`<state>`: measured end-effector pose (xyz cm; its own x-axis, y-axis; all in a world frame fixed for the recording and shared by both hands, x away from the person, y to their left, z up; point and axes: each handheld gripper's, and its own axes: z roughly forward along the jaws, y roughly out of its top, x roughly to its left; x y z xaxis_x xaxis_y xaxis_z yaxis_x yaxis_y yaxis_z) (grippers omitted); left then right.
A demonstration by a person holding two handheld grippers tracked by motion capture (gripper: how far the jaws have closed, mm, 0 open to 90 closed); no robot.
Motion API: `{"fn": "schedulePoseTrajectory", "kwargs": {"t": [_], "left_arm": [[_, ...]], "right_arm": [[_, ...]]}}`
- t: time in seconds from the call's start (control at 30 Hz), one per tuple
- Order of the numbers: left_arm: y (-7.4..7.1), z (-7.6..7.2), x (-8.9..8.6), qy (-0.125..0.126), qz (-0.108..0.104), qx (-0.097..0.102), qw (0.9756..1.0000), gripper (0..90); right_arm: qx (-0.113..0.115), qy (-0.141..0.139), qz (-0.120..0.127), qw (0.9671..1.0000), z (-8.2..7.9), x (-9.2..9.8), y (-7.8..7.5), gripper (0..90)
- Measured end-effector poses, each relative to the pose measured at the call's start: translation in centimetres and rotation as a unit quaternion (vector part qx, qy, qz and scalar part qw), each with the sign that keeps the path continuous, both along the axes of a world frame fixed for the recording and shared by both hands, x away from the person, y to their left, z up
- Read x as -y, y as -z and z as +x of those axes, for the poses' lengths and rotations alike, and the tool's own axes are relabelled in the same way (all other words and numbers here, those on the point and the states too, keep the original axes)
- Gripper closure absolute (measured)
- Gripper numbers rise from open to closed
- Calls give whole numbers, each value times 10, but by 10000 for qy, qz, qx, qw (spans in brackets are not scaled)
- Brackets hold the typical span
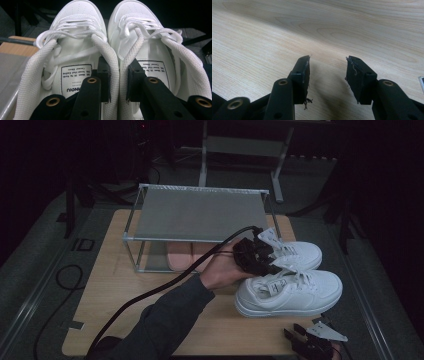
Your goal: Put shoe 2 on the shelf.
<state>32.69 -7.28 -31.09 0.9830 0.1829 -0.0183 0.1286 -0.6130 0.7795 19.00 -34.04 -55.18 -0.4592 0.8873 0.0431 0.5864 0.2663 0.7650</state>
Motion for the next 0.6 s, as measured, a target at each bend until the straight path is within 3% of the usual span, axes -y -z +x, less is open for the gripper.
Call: {"fn": "schedulePoseTrajectory", "kwargs": {"t": [0.6], "left_arm": [[-19,16,6,-122,-94,-24,9999,767]], "right_arm": [[-58,-50,-9,10000,1,-1,1,543]]}}
